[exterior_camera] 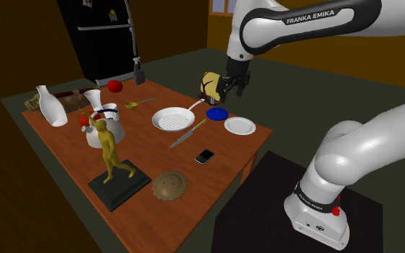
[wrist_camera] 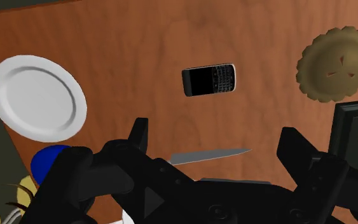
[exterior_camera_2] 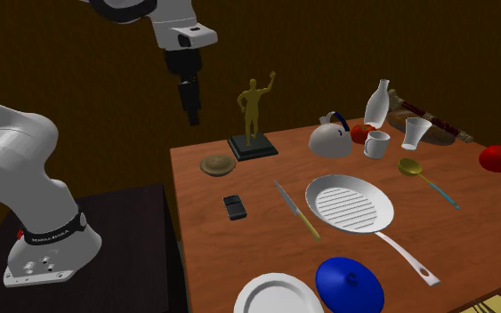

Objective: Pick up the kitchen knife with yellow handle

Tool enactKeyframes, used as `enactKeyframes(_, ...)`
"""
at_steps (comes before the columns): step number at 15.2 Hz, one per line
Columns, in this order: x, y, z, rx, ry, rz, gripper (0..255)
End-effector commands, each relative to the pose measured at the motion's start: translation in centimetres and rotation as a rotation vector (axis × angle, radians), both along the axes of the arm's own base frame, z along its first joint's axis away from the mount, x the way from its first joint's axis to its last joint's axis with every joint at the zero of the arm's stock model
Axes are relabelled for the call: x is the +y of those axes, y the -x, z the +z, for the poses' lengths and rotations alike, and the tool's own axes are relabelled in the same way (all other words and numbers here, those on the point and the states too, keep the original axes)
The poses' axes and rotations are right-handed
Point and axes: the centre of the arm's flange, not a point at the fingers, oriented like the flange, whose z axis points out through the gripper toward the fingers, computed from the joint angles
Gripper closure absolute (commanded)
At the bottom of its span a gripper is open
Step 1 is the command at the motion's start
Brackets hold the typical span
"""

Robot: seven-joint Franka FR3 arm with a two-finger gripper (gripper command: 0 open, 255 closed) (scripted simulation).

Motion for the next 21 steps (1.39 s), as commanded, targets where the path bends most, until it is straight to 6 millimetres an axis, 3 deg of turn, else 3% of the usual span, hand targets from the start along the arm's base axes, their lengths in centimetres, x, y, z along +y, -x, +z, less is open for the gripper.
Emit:
enactKeyframes(1, 0.9, -2.1, -1.8, 0.004, -0.001, -0.076, 0)
enactKeyframes(11, 1.8, -12.1, -11.0, 0.029, 0.0, -0.435, 0)
enactKeyframes(21, -0.7, -21.5, -20.6, 0.055, 0.0, -0.795, 0)
